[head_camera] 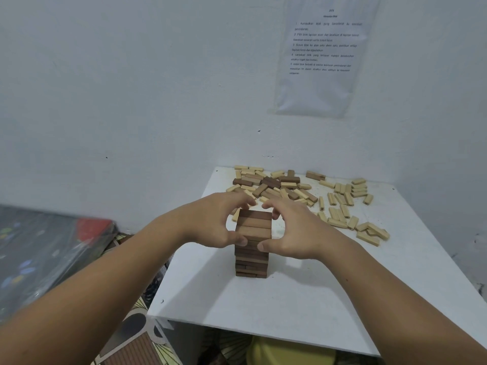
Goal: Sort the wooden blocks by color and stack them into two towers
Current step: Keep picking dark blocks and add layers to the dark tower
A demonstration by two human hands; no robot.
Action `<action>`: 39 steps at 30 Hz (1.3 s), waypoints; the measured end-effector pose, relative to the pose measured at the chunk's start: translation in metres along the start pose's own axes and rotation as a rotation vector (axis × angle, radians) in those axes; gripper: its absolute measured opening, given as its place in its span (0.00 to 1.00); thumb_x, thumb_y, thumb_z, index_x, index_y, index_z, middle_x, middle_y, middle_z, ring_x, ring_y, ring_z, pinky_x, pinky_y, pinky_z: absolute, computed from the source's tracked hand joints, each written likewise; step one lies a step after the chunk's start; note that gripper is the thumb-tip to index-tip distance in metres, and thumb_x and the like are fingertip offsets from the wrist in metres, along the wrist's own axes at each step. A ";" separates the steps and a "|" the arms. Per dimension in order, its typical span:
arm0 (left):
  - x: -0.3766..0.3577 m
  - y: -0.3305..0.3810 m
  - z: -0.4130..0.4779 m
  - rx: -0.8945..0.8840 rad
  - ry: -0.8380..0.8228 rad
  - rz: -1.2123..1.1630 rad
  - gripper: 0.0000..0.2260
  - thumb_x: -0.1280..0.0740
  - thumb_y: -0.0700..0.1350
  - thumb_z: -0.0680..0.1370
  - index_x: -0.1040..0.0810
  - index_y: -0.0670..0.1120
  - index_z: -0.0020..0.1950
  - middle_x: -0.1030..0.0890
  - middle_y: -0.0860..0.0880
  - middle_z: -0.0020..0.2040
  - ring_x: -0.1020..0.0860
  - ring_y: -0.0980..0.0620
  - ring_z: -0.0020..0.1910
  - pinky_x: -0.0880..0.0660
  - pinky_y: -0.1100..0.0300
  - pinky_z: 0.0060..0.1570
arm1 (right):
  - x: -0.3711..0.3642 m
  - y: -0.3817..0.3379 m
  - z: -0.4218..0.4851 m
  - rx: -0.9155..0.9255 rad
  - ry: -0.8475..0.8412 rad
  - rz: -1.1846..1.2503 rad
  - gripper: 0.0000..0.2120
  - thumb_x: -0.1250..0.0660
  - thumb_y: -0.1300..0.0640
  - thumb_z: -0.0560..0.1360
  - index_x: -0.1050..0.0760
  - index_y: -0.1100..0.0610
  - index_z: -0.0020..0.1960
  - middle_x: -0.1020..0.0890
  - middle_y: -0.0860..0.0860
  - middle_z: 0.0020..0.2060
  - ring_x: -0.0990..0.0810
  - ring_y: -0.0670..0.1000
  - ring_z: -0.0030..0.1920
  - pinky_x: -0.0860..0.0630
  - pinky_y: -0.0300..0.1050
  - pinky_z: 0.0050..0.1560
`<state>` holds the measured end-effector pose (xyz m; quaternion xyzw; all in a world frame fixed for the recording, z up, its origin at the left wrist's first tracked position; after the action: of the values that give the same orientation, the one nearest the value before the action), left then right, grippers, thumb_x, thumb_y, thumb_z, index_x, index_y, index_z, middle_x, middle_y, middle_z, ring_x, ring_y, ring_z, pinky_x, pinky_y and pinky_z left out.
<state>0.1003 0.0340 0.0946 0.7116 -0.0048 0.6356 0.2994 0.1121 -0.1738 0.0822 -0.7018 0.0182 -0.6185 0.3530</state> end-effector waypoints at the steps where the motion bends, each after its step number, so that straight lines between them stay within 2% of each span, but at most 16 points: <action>1: 0.000 -0.001 0.000 0.002 0.000 0.003 0.37 0.25 0.59 0.70 0.33 0.55 0.77 0.25 0.58 0.68 0.28 0.55 0.67 0.30 0.51 0.69 | 0.000 -0.001 0.000 0.001 -0.003 -0.025 0.41 0.22 0.38 0.65 0.34 0.44 0.74 0.28 0.42 0.60 0.32 0.46 0.63 0.27 0.48 0.59; 3: -0.001 0.000 0.001 0.003 -0.002 -0.001 0.37 0.23 0.56 0.71 0.33 0.55 0.77 0.25 0.57 0.68 0.28 0.55 0.68 0.30 0.53 0.69 | -0.001 -0.002 0.001 0.003 -0.008 -0.065 0.40 0.22 0.37 0.65 0.32 0.46 0.72 0.28 0.42 0.60 0.32 0.47 0.63 0.26 0.51 0.62; 8: -0.002 0.003 0.004 -0.003 0.015 0.008 0.39 0.21 0.52 0.72 0.36 0.55 0.79 0.24 0.54 0.69 0.27 0.54 0.69 0.29 0.53 0.68 | -0.001 -0.001 0.004 0.008 0.004 -0.110 0.35 0.24 0.36 0.63 0.27 0.45 0.66 0.28 0.41 0.55 0.31 0.48 0.60 0.25 0.53 0.59; 14: -0.002 0.004 0.004 -0.014 0.002 0.015 0.38 0.21 0.53 0.72 0.36 0.55 0.78 0.24 0.53 0.68 0.27 0.53 0.68 0.28 0.51 0.67 | -0.002 0.000 0.005 0.001 0.001 -0.106 0.33 0.23 0.36 0.63 0.26 0.45 0.65 0.28 0.41 0.55 0.31 0.47 0.59 0.25 0.52 0.59; 21: -0.003 0.003 0.004 -0.010 -0.001 0.011 0.37 0.23 0.55 0.72 0.36 0.56 0.78 0.24 0.54 0.67 0.26 0.54 0.67 0.28 0.53 0.67 | -0.001 -0.001 0.005 0.006 0.000 -0.085 0.27 0.22 0.38 0.65 0.24 0.46 0.59 0.27 0.43 0.54 0.29 0.48 0.57 0.25 0.51 0.57; 26: -0.004 0.002 0.002 -0.004 -0.003 0.015 0.37 0.24 0.55 0.72 0.36 0.56 0.78 0.24 0.55 0.67 0.27 0.56 0.65 0.29 0.56 0.66 | -0.001 -0.002 0.005 -0.001 -0.003 -0.075 0.25 0.22 0.39 0.64 0.24 0.46 0.57 0.27 0.43 0.53 0.29 0.48 0.57 0.24 0.51 0.56; 29: -0.006 0.001 0.002 0.011 -0.016 0.015 0.39 0.24 0.57 0.71 0.37 0.55 0.79 0.25 0.55 0.68 0.28 0.56 0.67 0.30 0.56 0.68 | -0.002 -0.001 0.005 -0.007 -0.012 -0.062 0.30 0.21 0.39 0.64 0.25 0.45 0.62 0.27 0.42 0.55 0.29 0.48 0.58 0.25 0.50 0.57; 31: -0.005 0.001 0.000 0.020 -0.027 0.014 0.41 0.26 0.61 0.69 0.39 0.57 0.80 0.26 0.57 0.68 0.29 0.55 0.69 0.30 0.53 0.69 | -0.001 0.001 0.003 -0.022 -0.015 -0.028 0.40 0.20 0.38 0.64 0.31 0.44 0.71 0.28 0.41 0.59 0.29 0.47 0.60 0.26 0.50 0.60; 33: -0.002 0.003 -0.005 0.020 -0.005 -0.027 0.40 0.25 0.62 0.71 0.39 0.60 0.79 0.28 0.60 0.70 0.30 0.58 0.70 0.32 0.56 0.70 | 0.004 0.007 -0.005 -0.048 -0.009 0.014 0.47 0.20 0.38 0.64 0.38 0.42 0.77 0.29 0.41 0.61 0.30 0.46 0.63 0.27 0.49 0.62; 36: 0.008 0.012 -0.017 0.028 0.105 -0.074 0.34 0.28 0.63 0.75 0.36 0.61 0.78 0.29 0.63 0.71 0.32 0.62 0.71 0.34 0.59 0.71 | 0.014 0.028 -0.027 -0.084 -0.016 0.000 0.46 0.23 0.42 0.68 0.42 0.40 0.79 0.30 0.39 0.62 0.30 0.45 0.63 0.27 0.46 0.60; 39: 0.011 0.041 -0.033 0.024 0.258 -0.080 0.28 0.34 0.64 0.75 0.31 0.60 0.75 0.28 0.63 0.70 0.32 0.62 0.71 0.33 0.58 0.71 | 0.028 0.059 -0.057 -0.184 -0.053 0.004 0.42 0.28 0.53 0.73 0.44 0.45 0.81 0.31 0.41 0.62 0.27 0.45 0.60 0.26 0.42 0.58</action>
<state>0.0569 0.0182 0.1222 0.6273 0.0700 0.7093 0.3140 0.0923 -0.2580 0.0750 -0.7474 0.0667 -0.5947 0.2886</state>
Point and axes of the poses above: each hand's wrist, its own z-axis towards the middle knuckle, its own x-axis out of the back of the hand, y = z × x, the point moved 3 cm from there along z, towards the middle knuckle
